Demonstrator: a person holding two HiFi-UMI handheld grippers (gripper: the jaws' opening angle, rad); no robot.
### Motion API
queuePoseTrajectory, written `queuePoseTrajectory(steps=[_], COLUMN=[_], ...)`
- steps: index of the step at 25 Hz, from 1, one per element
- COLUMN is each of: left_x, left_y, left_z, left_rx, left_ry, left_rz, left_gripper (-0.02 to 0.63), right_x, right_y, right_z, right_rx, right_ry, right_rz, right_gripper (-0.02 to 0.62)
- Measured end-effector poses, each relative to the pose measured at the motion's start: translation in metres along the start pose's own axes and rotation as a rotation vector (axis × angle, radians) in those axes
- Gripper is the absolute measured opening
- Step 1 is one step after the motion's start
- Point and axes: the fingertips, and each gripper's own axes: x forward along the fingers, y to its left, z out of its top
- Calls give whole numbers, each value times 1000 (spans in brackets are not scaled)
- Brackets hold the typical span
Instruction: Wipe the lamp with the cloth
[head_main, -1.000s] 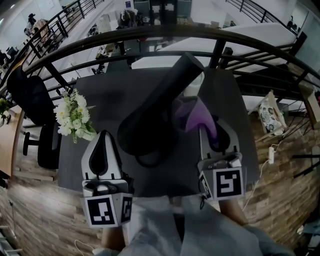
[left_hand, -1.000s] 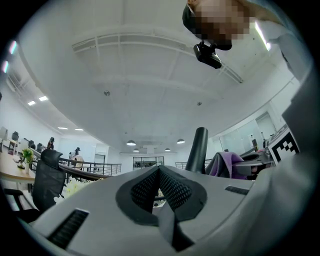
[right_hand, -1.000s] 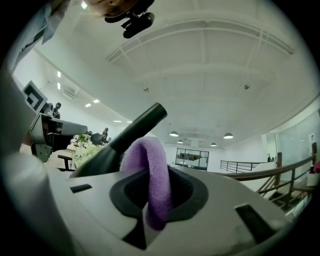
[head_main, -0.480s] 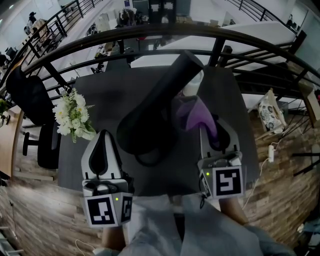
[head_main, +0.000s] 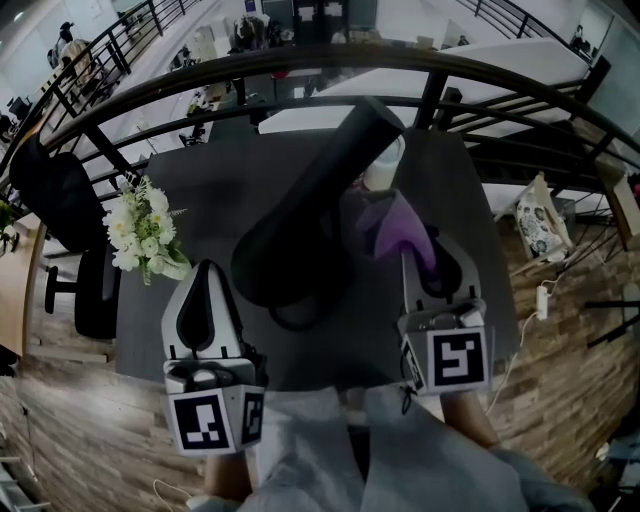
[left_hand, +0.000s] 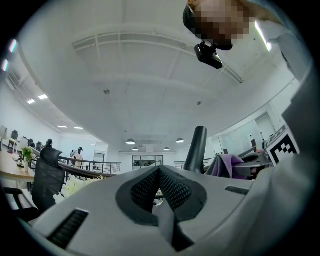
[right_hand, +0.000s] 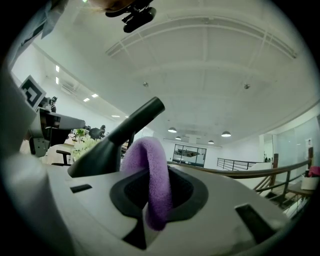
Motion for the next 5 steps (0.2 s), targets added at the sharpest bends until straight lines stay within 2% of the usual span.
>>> queuePoseTrajectory(steps=[5], left_x=[0], left_y=[-1], left_z=[-2], left_rx=[3], left_ry=[-4], left_rz=[-5], left_gripper=[5], right_x=[0], right_y=[-1], right_z=[-2], right_rx=[2], right_ry=[0], right_rz=[-3], right_gripper=[51])
